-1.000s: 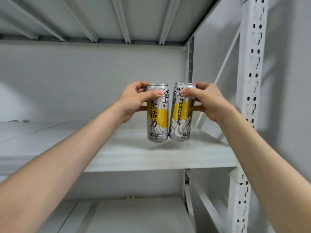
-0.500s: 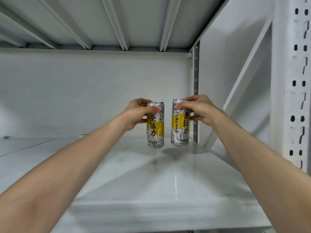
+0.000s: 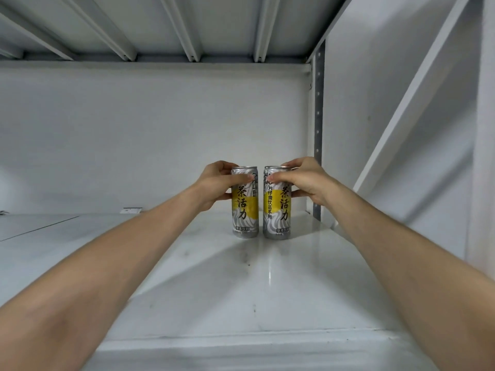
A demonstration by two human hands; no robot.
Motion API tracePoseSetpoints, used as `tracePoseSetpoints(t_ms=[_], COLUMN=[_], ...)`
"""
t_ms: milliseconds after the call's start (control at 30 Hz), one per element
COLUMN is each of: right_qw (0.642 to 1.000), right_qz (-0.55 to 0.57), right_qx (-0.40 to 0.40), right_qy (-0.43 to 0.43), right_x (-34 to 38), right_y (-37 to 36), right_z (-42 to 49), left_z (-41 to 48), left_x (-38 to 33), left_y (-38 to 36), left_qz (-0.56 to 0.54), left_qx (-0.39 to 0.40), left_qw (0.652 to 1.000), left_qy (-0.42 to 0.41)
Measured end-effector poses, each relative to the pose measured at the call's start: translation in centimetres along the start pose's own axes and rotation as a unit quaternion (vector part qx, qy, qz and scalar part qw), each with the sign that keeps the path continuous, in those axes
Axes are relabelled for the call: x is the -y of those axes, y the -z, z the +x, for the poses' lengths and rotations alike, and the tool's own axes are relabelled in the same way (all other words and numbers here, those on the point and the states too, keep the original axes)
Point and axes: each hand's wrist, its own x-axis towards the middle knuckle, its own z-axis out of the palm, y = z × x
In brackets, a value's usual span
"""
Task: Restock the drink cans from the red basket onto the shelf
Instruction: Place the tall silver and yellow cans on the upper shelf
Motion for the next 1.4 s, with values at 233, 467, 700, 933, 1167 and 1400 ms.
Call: tracePoseSetpoints(t_ms=[233,467,700,933,1167,1400], right_qw=[0.99,0.972,0.969,0.974,0.978,0.981], right_qz=[-0.068,-0.089,-0.105,-0.094,-0.067,-0.055], right_qx=[0.086,0.153,0.145,0.11,0.101,0.094], right_qy=[-0.09,-0.154,-0.167,-0.175,-0.169,-0.16], right_x=[-1.1,-1.9,-2.5,-4.8,-6.4,-7.3], right_y=[1.6,0.6,0.1,0.0,-0.9,-1.5], right_z=[-0.3,0.0,3.1,7.2,9.6,10.7], left_z=[-0.2,-0.1,2.7,6.8,9.4,10.3], left_x=[0.7,2.5,4.0,6.3,8.1,9.5], left_y=[0.7,1.6,0.3,-0.3,-0.6,-0.7], left_qz=[0.093,0.241,0.223,0.222,0.218,0.196], left_qx=[0.052,0.14,0.137,0.099,0.071,0.042], left_qw=[0.993,0.955,0.96,0.965,0.968,0.975], left_qy=[0.051,0.097,0.094,0.1,0.099,0.095])
